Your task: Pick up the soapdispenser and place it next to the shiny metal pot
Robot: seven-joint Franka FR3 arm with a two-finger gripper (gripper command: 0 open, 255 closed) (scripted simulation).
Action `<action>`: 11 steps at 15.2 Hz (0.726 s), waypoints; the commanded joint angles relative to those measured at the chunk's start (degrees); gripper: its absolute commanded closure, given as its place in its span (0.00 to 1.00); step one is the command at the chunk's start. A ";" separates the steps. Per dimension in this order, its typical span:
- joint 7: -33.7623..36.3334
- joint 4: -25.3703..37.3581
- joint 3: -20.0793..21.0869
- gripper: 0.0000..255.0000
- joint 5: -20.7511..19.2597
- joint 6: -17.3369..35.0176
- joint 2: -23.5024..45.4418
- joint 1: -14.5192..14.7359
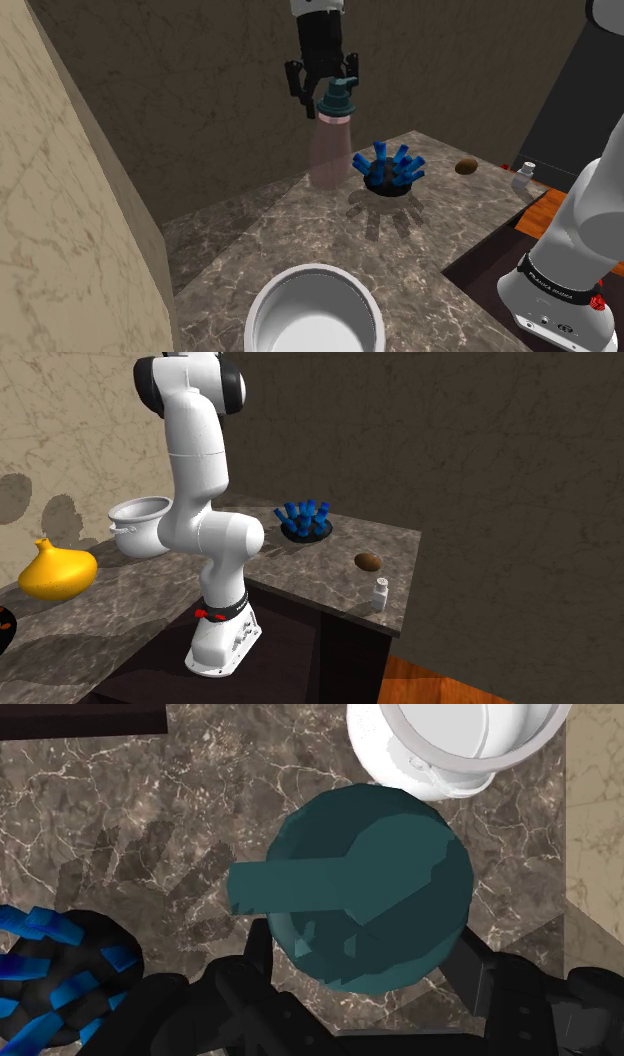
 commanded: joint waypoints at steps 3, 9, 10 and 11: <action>-0.82 -4.57 -0.14 1.00 0.36 3.42 -1.22 -0.22; -1.74 -10.29 -0.23 1.00 0.64 8.19 -2.17 -0.33; -1.88 -11.18 -0.24 1.00 0.68 8.97 -2.27 -0.34; -2.01 -12.04 -0.24 1.00 0.70 9.75 -2.36 -0.35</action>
